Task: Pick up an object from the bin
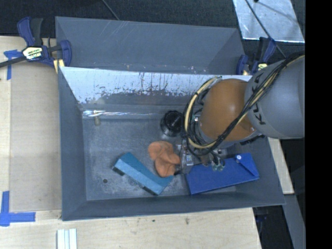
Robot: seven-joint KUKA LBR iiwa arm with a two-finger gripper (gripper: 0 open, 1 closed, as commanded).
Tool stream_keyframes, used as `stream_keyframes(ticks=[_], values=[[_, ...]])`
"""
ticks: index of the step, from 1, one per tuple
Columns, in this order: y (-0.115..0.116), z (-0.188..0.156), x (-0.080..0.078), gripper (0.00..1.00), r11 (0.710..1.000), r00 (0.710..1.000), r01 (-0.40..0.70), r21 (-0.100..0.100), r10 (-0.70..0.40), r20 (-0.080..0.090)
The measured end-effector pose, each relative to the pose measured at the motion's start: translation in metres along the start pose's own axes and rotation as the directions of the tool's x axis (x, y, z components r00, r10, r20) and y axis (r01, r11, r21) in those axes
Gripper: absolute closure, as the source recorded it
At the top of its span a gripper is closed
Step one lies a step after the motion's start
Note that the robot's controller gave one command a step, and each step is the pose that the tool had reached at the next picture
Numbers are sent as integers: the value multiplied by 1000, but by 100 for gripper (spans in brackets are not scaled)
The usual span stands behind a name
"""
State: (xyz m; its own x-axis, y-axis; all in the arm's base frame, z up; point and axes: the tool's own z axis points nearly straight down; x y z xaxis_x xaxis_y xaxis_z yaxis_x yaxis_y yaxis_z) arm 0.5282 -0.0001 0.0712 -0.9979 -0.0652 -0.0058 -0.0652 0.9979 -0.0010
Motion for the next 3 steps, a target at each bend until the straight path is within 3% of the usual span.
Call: stream_keyframes(ticks=[3], values=[[0,0,0,100,1000,1000,-2,0,2,0]])
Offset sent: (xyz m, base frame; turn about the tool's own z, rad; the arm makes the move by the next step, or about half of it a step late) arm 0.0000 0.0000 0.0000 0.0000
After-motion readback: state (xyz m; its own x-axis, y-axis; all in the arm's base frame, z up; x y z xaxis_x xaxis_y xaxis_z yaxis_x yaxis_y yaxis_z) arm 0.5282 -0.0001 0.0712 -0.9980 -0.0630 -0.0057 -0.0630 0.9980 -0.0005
